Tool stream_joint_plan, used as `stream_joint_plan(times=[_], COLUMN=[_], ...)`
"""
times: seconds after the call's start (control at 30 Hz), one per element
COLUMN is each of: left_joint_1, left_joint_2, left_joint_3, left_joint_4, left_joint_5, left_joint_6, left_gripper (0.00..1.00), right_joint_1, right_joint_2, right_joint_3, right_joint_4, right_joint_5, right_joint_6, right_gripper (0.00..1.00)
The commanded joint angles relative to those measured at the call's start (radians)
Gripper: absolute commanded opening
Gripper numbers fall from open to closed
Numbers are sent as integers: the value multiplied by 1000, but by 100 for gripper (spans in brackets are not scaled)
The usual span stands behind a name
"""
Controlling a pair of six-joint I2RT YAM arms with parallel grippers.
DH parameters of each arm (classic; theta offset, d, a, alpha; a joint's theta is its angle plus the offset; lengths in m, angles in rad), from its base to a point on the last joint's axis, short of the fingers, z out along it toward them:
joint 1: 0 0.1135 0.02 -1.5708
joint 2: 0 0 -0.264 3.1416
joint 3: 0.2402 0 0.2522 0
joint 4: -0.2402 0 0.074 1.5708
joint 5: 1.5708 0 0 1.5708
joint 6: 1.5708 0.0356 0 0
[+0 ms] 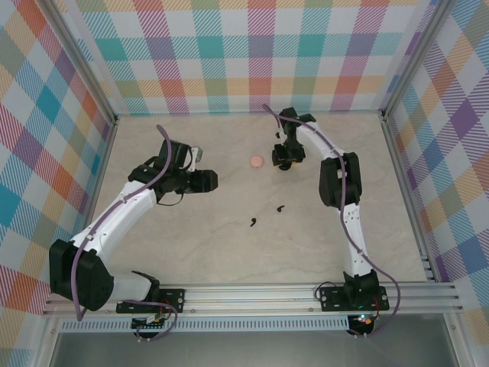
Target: Insert wireless bluetooth earbuds into charging case
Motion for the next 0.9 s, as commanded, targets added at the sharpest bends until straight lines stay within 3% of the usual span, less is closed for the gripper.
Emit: stream_joint_plan(times=[0.0, 0.4, 0.87], left_joint_1=[-5, -5, -6], left_joint_2=[-4, 3, 27], left_joint_3=[26, -18, -63], left_joint_4=[-8, 54, 107], left_joint_5=[12, 49, 87], left_joint_6=[1, -45, -82], left_gripper=[65, 65, 65], right_joint_1=[36, 143, 209], right_joint_2=[-37, -188, -192], right_joint_3=[-81, -323, -330], right_joint_4=[-30, 96, 129], right_joint_5=[-68, -127, -130], right_joint_6=[4, 95, 161], right_gripper=[53, 54, 60])
